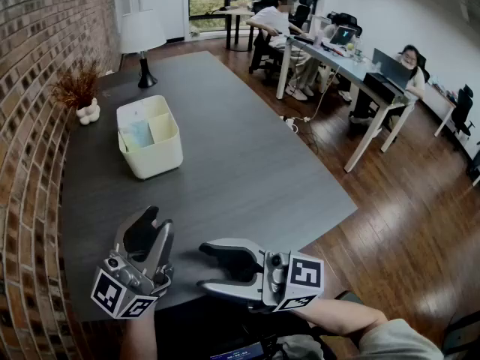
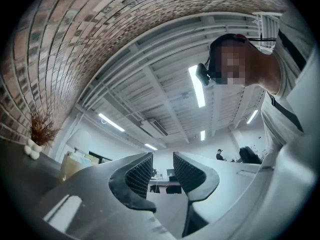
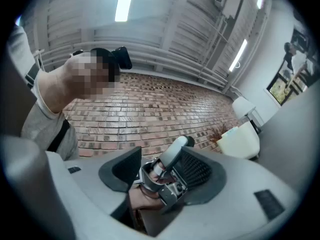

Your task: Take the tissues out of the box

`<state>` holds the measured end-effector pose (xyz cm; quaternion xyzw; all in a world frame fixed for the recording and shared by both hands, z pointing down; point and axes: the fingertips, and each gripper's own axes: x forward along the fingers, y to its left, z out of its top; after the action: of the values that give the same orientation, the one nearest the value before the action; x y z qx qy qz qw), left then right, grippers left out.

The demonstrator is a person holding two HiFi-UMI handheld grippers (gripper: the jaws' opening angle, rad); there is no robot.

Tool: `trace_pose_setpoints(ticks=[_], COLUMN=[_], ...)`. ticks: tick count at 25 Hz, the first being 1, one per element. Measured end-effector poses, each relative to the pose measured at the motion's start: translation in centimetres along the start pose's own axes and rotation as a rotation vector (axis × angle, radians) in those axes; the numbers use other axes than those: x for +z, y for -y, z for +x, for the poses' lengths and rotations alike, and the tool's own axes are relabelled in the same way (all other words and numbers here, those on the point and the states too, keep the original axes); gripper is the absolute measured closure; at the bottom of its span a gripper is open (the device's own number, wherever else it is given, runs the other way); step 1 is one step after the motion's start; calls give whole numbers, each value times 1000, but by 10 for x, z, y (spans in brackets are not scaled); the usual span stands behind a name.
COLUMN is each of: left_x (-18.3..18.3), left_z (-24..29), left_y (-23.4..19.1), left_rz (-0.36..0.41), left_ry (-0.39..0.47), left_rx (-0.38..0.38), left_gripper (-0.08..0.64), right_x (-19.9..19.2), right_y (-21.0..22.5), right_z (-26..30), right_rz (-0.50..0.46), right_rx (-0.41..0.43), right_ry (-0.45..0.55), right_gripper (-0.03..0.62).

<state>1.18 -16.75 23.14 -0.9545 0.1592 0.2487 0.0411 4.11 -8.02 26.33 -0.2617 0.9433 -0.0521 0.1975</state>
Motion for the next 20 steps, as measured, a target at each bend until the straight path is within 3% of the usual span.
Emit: trace_pose_setpoints(ticks=[5,11,15,19,20], left_x=[-1,-3,9,18,19], left_z=[1,2,10,31,38], left_y=[-8,-14,-35,-66,-72], left_rz=[-28,-19,61,190,237], left_ry=[-23,-45,-105,-274,-326], left_rx=[-55,-26,7,23,22], left_gripper=[445,445,445,443,411], right_x=[10,17,16,20,23], right_y=[23,25,21,21,22], right_z=[14,21,17,13,11], right_rz=[-9,-32,-37,-23,-19], right_rx=[-83,-68,-46,-30,-30], right_ry=[50,60,67,79,87], right_gripper=[328,327,327,327,327])
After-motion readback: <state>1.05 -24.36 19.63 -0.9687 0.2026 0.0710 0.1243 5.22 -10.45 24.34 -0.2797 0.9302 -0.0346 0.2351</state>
